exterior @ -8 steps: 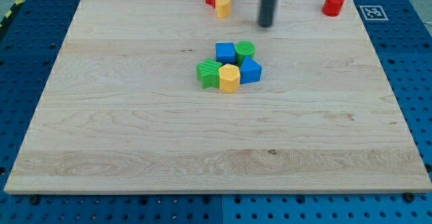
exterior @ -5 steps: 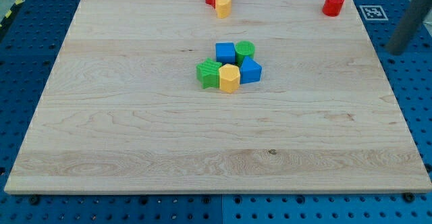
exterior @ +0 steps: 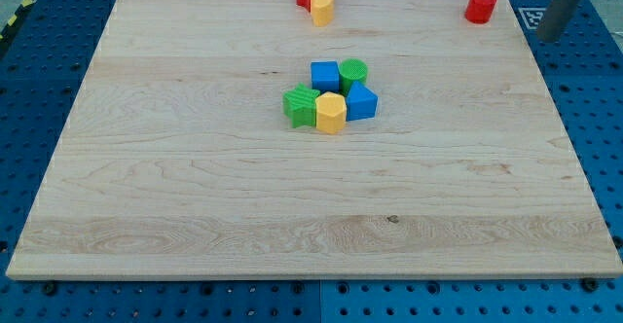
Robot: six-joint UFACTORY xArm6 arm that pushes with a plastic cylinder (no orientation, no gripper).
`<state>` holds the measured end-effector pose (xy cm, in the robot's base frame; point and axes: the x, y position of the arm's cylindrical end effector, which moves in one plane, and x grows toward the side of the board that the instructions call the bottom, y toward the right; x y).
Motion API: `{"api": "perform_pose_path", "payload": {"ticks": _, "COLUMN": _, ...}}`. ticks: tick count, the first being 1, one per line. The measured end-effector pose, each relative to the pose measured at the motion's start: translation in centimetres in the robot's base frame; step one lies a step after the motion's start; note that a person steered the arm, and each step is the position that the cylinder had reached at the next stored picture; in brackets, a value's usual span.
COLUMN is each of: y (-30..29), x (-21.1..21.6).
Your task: Push the red circle to the top center
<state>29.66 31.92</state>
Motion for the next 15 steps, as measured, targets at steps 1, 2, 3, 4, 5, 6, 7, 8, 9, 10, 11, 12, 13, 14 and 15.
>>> {"api": "perform_pose_path", "payload": {"ticks": 1, "y": -0.2, "x": -1.4}}
{"api": "perform_pose_path", "payload": {"ticks": 2, "y": -0.3, "x": -6.8}}
{"api": "perform_pose_path", "payload": {"ticks": 3, "y": -0.6, "x": -7.7}}
{"api": "perform_pose_path", "payload": {"ticks": 4, "y": -0.6, "x": -6.7}}
{"api": "perform_pose_path", "payload": {"ticks": 5, "y": -3.1, "x": -6.0}}
{"api": "perform_pose_path", "payload": {"ticks": 6, "y": -7.3, "x": -6.0}}
{"api": "perform_pose_path", "payload": {"ticks": 7, "y": -11.5, "x": -5.9}}
{"api": "perform_pose_path", "payload": {"ticks": 8, "y": -13.5, "x": -5.9}}
{"api": "perform_pose_path", "payload": {"ticks": 9, "y": -13.4, "x": -5.9}}
{"api": "perform_pose_path", "payload": {"ticks": 10, "y": -13.4, "x": -5.9}}
{"api": "perform_pose_path", "payload": {"ticks": 11, "y": -13.4, "x": -5.9}}
{"api": "perform_pose_path", "payload": {"ticks": 12, "y": -13.4, "x": -6.1}}
{"api": "perform_pose_path", "payload": {"ticks": 13, "y": -14.4, "x": -7.4}}
{"api": "perform_pose_path", "payload": {"ticks": 14, "y": -16.0, "x": -7.5}}
{"api": "perform_pose_path", "payload": {"ticks": 15, "y": -18.9, "x": -7.5}}
